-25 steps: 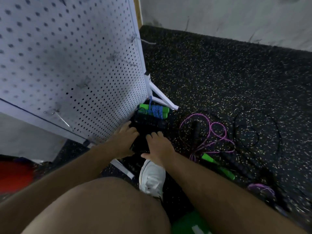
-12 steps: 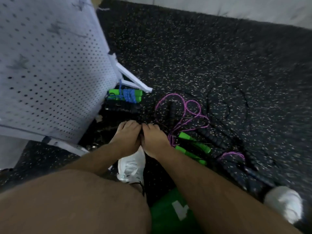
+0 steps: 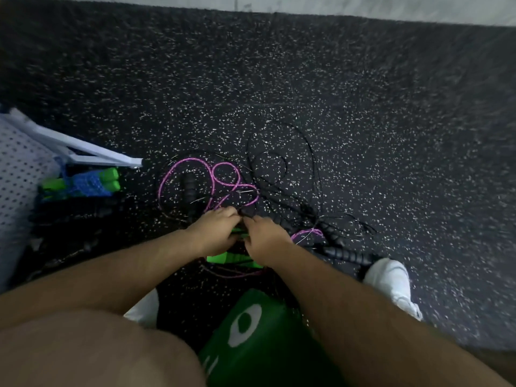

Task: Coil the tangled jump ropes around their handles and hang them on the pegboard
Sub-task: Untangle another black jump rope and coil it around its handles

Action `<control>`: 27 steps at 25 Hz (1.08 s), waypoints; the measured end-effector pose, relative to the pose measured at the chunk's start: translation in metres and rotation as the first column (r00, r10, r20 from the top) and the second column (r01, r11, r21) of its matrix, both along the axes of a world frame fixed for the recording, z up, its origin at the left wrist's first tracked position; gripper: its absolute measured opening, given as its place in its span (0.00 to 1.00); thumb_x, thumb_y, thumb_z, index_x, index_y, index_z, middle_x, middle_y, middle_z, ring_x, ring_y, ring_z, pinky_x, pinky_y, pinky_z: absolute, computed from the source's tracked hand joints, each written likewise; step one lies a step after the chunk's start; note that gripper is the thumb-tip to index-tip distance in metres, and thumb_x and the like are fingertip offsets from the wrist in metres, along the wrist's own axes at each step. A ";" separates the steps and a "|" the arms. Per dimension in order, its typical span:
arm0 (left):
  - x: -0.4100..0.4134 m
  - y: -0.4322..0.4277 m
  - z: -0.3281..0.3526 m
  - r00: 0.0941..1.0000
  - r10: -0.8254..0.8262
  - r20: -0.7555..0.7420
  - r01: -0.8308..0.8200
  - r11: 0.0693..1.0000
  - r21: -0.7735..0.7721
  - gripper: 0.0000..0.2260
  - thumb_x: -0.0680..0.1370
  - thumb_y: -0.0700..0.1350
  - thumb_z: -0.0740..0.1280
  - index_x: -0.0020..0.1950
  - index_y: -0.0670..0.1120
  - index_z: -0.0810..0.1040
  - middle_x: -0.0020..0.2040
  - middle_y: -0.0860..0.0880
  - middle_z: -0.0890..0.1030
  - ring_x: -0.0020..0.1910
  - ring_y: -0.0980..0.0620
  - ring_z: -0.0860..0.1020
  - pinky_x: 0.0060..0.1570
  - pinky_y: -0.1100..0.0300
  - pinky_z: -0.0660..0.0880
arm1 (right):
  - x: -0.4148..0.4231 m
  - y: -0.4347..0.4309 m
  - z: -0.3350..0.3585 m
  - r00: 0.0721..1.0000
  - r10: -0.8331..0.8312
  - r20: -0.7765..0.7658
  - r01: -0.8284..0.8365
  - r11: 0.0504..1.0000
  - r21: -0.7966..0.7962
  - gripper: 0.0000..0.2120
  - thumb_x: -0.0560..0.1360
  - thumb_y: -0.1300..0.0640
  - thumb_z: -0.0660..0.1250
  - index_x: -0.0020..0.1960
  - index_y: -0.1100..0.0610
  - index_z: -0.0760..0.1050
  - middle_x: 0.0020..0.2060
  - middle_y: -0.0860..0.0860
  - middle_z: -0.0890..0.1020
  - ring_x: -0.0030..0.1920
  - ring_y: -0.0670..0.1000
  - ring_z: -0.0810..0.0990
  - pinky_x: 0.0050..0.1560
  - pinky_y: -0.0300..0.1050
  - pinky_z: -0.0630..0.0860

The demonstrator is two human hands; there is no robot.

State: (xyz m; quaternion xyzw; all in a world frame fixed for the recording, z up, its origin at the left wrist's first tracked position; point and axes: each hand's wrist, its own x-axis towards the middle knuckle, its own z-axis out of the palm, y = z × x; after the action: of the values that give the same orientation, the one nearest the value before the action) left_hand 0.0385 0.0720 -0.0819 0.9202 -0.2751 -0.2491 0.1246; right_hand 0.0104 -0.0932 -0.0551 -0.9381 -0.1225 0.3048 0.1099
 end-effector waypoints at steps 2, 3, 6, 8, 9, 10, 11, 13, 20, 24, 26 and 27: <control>0.005 -0.007 -0.015 0.998 -0.001 -0.060 0.008 0.992 0.128 0.18 0.80 0.53 0.65 0.67 0.45 0.72 0.65 0.45 0.71 0.66 0.44 0.70 0.62 0.49 0.71 | -0.001 -0.009 -0.013 1.000 -0.017 -0.023 0.017 1.000 -0.004 0.25 0.81 0.54 0.59 0.77 0.56 0.61 0.69 0.55 0.71 0.68 0.59 0.69 0.65 0.54 0.72; 0.006 -0.006 -0.021 0.998 -0.012 -0.067 0.025 0.979 0.204 0.18 0.80 0.52 0.66 0.66 0.45 0.72 0.65 0.45 0.70 0.66 0.44 0.70 0.61 0.49 0.71 | -0.002 -0.010 -0.017 0.999 -0.021 -0.038 0.021 1.000 -0.007 0.26 0.81 0.54 0.59 0.77 0.56 0.60 0.70 0.55 0.70 0.69 0.59 0.68 0.65 0.55 0.72; 0.006 0.001 -0.035 0.992 -0.124 0.020 0.113 0.947 0.300 0.14 0.80 0.45 0.65 0.65 0.45 0.72 0.64 0.46 0.71 0.64 0.44 0.70 0.55 0.50 0.73 | -0.003 -0.007 -0.025 0.996 -0.025 -0.081 0.024 1.000 -0.020 0.28 0.81 0.54 0.61 0.78 0.55 0.59 0.72 0.54 0.67 0.70 0.59 0.66 0.66 0.56 0.71; 0.005 0.003 -0.038 0.982 -0.180 0.052 0.157 0.942 0.296 0.13 0.79 0.43 0.64 0.64 0.45 0.72 0.62 0.46 0.74 0.61 0.45 0.72 0.52 0.51 0.73 | -0.003 -0.006 -0.028 0.996 -0.041 -0.079 0.039 0.999 -0.020 0.28 0.80 0.55 0.61 0.78 0.55 0.59 0.72 0.54 0.67 0.71 0.59 0.66 0.65 0.56 0.71; 0.004 0.003 -0.036 0.982 -0.186 0.038 0.167 0.941 0.296 0.12 0.79 0.43 0.63 0.63 0.45 0.71 0.61 0.46 0.74 0.60 0.44 0.74 0.52 0.51 0.73 | -0.003 -0.006 -0.028 0.995 -0.059 -0.078 0.058 0.998 -0.021 0.27 0.80 0.55 0.62 0.78 0.55 0.59 0.72 0.54 0.67 0.70 0.59 0.66 0.65 0.56 0.71; 0.002 0.003 -0.035 0.984 -0.176 0.010 0.165 0.942 0.292 0.11 0.79 0.44 0.63 0.61 0.44 0.71 0.60 0.45 0.75 0.59 0.44 0.75 0.52 0.51 0.72 | -0.003 -0.007 -0.027 0.994 -0.074 -0.074 0.072 0.997 -0.023 0.27 0.80 0.55 0.62 0.77 0.55 0.60 0.72 0.54 0.67 0.70 0.59 0.65 0.65 0.56 0.72; -0.001 0.005 -0.033 0.991 -0.131 -0.020 0.132 0.955 0.266 0.10 0.79 0.44 0.63 0.59 0.45 0.70 0.58 0.44 0.76 0.56 0.44 0.76 0.51 0.51 0.72 | -0.003 -0.008 -0.025 0.995 -0.080 -0.067 0.079 0.997 -0.021 0.27 0.80 0.55 0.62 0.77 0.55 0.60 0.72 0.54 0.67 0.71 0.59 0.65 0.65 0.56 0.72; -0.004 0.010 -0.026 0.994 0.011 -0.111 0.006 0.988 0.151 0.06 0.80 0.43 0.63 0.51 0.46 0.65 0.54 0.43 0.75 0.46 0.45 0.77 0.45 0.49 0.72 | -0.004 -0.009 -0.020 0.995 -0.085 -0.043 0.085 0.996 0.004 0.26 0.81 0.54 0.62 0.77 0.53 0.61 0.72 0.53 0.67 0.70 0.59 0.66 0.65 0.56 0.72; 0.006 -0.002 0.086 1.000 -0.002 -0.024 -0.003 0.983 -0.185 0.02 0.84 0.43 0.60 0.52 0.47 0.68 0.46 0.51 0.70 0.36 0.53 0.71 0.34 0.59 0.68 | 0.006 -0.014 0.048 0.979 -0.176 0.106 0.156 0.973 0.172 0.06 0.81 0.55 0.59 0.53 0.53 0.74 0.50 0.54 0.81 0.51 0.59 0.81 0.51 0.53 0.79; 0.032 -0.011 0.191 0.995 0.085 0.047 -0.070 0.962 -0.264 0.07 0.85 0.45 0.58 0.50 0.49 0.75 0.48 0.51 0.71 0.43 0.50 0.76 0.46 0.50 0.76 | 0.023 -0.032 0.171 0.932 -0.147 0.331 0.074 0.972 0.224 0.13 0.84 0.46 0.55 0.57 0.53 0.73 0.46 0.52 0.81 0.43 0.55 0.78 0.43 0.49 0.75; 0.038 -0.019 0.252 0.982 0.186 0.013 -0.168 0.911 -0.377 0.10 0.85 0.43 0.57 0.48 0.50 0.76 0.46 0.51 0.74 0.39 0.51 0.77 0.43 0.50 0.79 | 0.025 -0.050 0.232 0.905 -0.183 0.384 0.094 0.966 0.240 0.14 0.84 0.44 0.56 0.56 0.54 0.71 0.42 0.50 0.79 0.41 0.53 0.76 0.39 0.47 0.69; 0.039 -0.023 0.282 0.970 0.242 -0.011 -0.222 0.870 -0.441 0.11 0.85 0.43 0.57 0.47 0.50 0.76 0.45 0.51 0.76 0.37 0.52 0.76 0.42 0.50 0.80 | 0.026 -0.062 0.256 0.903 -0.208 0.376 0.120 0.962 0.244 0.14 0.83 0.44 0.57 0.54 0.55 0.71 0.42 0.50 0.78 0.41 0.53 0.76 0.39 0.47 0.69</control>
State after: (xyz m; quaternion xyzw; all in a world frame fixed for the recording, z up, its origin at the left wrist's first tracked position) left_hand 0.0774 0.0489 0.2004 0.9001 -0.2141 -0.1433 0.3514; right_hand 0.0365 -0.1548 0.2011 -0.9699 -0.0947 0.0819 0.2090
